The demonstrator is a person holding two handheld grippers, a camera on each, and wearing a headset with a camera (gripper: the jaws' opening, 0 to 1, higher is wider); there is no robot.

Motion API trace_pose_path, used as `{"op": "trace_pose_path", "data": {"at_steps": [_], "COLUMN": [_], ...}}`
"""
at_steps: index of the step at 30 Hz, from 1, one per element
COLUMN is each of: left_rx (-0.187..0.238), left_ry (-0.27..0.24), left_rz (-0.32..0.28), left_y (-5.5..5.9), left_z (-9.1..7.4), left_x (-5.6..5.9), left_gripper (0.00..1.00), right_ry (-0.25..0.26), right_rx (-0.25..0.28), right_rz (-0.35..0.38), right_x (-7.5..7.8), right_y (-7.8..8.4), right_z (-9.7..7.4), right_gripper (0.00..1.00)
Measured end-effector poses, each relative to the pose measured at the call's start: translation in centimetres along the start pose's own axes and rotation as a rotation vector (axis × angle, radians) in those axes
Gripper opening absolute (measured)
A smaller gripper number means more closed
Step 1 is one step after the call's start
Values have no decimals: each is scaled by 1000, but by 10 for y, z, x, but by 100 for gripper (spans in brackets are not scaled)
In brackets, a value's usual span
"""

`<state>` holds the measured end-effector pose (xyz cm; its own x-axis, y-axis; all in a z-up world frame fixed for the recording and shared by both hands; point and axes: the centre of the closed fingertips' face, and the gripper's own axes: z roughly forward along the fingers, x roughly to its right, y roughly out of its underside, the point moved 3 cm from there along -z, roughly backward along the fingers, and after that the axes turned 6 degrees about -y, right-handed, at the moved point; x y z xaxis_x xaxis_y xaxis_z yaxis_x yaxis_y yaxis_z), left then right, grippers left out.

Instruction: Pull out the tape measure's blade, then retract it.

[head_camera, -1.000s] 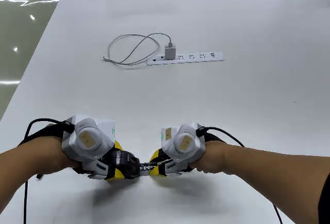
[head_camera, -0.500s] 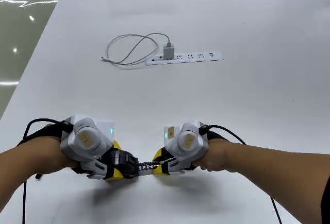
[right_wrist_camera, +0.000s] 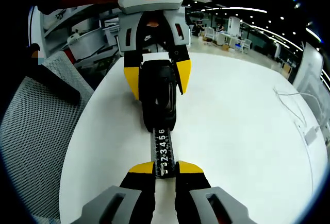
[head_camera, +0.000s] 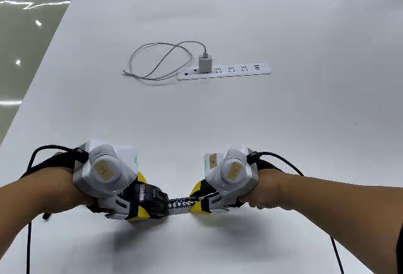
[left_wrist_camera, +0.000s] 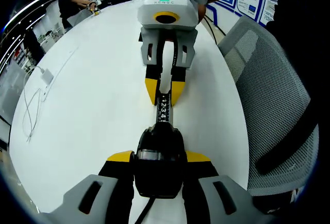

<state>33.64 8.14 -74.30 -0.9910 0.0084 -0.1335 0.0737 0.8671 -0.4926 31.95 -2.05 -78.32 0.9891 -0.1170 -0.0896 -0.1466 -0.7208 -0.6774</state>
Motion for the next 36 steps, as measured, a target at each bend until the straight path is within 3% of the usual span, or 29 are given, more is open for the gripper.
{"op": "trace_pose_path", "data": {"at_steps": [36], "left_rx": [-2], "left_ry": [-5], "left_rz": [1], "left_y": [0], "left_z": [1], "left_x": [1], "left_gripper": [31], "right_ry": [4], "right_rx": [-22], "right_rz": [10], "right_x": [0], "right_y": [15], "right_z": [-15], "right_gripper": [9]}}
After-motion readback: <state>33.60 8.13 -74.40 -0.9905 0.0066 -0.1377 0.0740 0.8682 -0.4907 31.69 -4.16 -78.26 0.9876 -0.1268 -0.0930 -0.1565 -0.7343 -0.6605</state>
